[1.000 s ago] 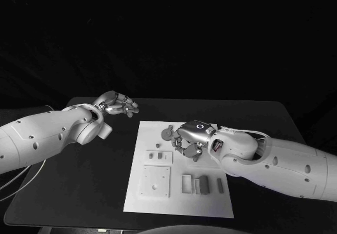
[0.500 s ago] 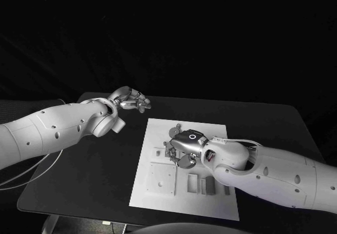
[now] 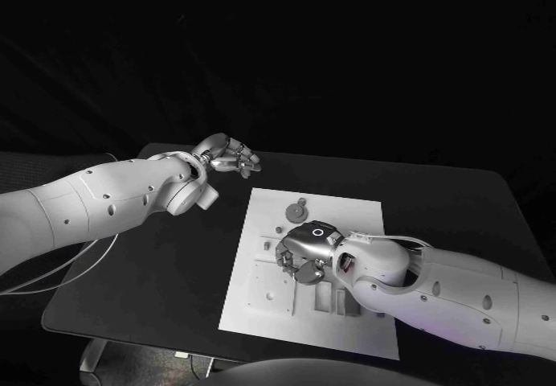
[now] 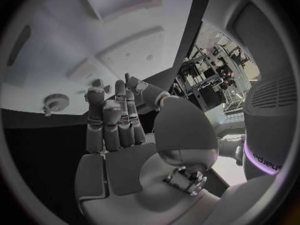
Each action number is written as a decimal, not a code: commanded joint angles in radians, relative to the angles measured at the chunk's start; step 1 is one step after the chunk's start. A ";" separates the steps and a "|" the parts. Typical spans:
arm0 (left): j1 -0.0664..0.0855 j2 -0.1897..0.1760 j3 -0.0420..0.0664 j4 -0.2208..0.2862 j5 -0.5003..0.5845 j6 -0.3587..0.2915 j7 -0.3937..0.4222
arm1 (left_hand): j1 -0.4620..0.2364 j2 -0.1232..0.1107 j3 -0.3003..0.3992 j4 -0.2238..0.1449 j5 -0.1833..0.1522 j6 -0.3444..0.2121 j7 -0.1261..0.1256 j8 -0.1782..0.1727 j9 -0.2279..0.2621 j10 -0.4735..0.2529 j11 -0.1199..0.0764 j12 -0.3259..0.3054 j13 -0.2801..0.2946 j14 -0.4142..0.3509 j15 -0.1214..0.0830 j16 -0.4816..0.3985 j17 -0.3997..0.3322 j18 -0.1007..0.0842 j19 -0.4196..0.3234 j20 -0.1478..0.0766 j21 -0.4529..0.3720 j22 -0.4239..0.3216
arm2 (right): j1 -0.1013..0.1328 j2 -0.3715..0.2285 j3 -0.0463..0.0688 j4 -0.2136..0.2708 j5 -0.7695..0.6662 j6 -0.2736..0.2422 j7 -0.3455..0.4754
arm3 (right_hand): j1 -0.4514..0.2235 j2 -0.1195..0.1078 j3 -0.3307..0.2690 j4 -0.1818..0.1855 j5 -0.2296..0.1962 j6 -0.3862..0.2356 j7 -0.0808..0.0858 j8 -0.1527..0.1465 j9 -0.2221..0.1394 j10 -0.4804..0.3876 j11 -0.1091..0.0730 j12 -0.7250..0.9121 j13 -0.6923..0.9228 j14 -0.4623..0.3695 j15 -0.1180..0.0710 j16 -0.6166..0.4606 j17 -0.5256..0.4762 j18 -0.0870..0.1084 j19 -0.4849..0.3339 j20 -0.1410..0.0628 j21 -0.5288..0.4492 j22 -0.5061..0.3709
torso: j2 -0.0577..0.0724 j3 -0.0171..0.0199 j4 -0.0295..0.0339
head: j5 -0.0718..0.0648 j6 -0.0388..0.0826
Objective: Assemble the parts on the task board
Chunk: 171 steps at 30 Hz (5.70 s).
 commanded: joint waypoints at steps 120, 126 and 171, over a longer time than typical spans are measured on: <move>0.002 -0.009 0.001 0.002 0.004 0.008 0.000 | 0.009 -0.002 -0.008 0.009 0.002 -0.006 0.000 0.005 -0.002 -0.009 -0.002 0.003 -0.005 0.006 0.000 -0.017 0.019 0.009 0.008 0.000 -0.010 0.003 | 0.108 -0.189 0.051 0.076 0.156 0.049 -0.016 | -0.074 -0.088 -0.138 0.005 0.003 -0.171 0.059 -0.066 -0.026 -0.078 0.054 -0.078 0.002 -0.044 0.033 -0.001 0.021 0.062 -0.031 0.007 -0.017 0.016 | -0.001 -0.0002 -0.0027 | -0.026 0.010; 0.002 -0.008 0.001 0.001 0.004 0.008 0.001 | 0.010 -0.002 -0.008 0.008 0.002 -0.006 0.000 0.006 -0.002 -0.009 -0.002 0.003 -0.005 0.007 0.000 -0.018 0.021 0.009 0.010 0.000 -0.009 0.004 | 0.115 -0.229 0.049 0.088 0.136 0.069 -0.034 | -0.074 -0.108 -0.139 0.014 0.003 -0.183 0.059 -0.069 -0.027 -0.107 0.063 -0.093 -0.004 -0.050 0.042 -0.003 0.020 0.062 -0.036 0.009 -0.020 0.017 | -0.001 0.0012 -0.0045 | -0.031 0.017; 0.002 -0.006 0.001 -0.002 0.004 0.016 -0.003 | 0.010 -0.003 -0.009 0.010 0.002 -0.005 0.000 0.006 -0.002 -0.009 -0.002 0.003 -0.005 0.008 0.000 -0.021 0.026 0.009 0.010 0.000 -0.010 0.005 | 0.071 -0.211 -0.020 0.010 0.021 0.076 -0.047 | -0.031 -0.063 -0.143 0.035 0.003 -0.100 0.034 0.007 -0.001 -0.072 0.052 -0.052 0.002 -0.032 0.031 0.003 0.010 0.062 -0.022 0.002 -0.026 0.022 | 0.000 0.0004 -0.0008 | -0.036 0.007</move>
